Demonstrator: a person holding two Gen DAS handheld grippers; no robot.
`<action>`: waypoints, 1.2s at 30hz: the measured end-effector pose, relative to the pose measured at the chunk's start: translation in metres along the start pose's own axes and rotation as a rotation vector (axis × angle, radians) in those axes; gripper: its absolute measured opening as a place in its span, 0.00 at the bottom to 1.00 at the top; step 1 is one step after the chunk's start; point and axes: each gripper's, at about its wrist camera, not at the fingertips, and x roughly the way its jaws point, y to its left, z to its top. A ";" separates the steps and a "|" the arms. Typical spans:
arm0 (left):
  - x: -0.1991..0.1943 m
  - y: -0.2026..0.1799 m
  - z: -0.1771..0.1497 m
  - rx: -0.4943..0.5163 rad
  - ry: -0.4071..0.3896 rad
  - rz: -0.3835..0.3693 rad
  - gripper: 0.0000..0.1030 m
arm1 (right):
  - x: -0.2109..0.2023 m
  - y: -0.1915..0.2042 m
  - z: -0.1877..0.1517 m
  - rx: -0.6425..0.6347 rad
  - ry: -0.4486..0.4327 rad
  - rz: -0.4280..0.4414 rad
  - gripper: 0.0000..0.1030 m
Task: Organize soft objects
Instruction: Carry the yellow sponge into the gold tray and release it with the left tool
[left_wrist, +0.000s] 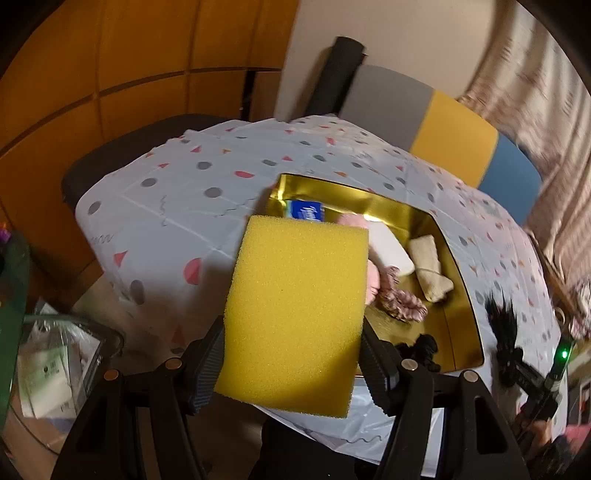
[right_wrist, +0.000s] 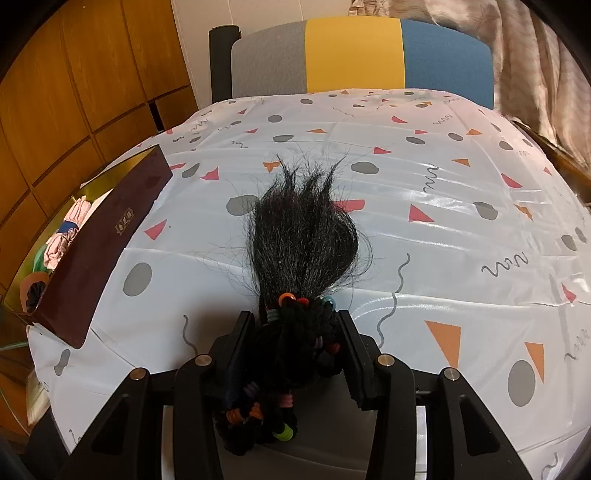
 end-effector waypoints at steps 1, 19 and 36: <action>0.001 0.003 0.001 -0.017 0.003 -0.009 0.65 | 0.000 0.000 0.000 0.001 -0.001 0.001 0.44; 0.083 -0.089 0.004 0.096 0.205 -0.168 0.65 | 0.000 -0.001 -0.001 0.016 -0.009 0.006 0.44; 0.090 -0.117 -0.006 0.264 0.149 -0.083 0.74 | -0.001 -0.001 -0.001 0.028 -0.011 0.012 0.45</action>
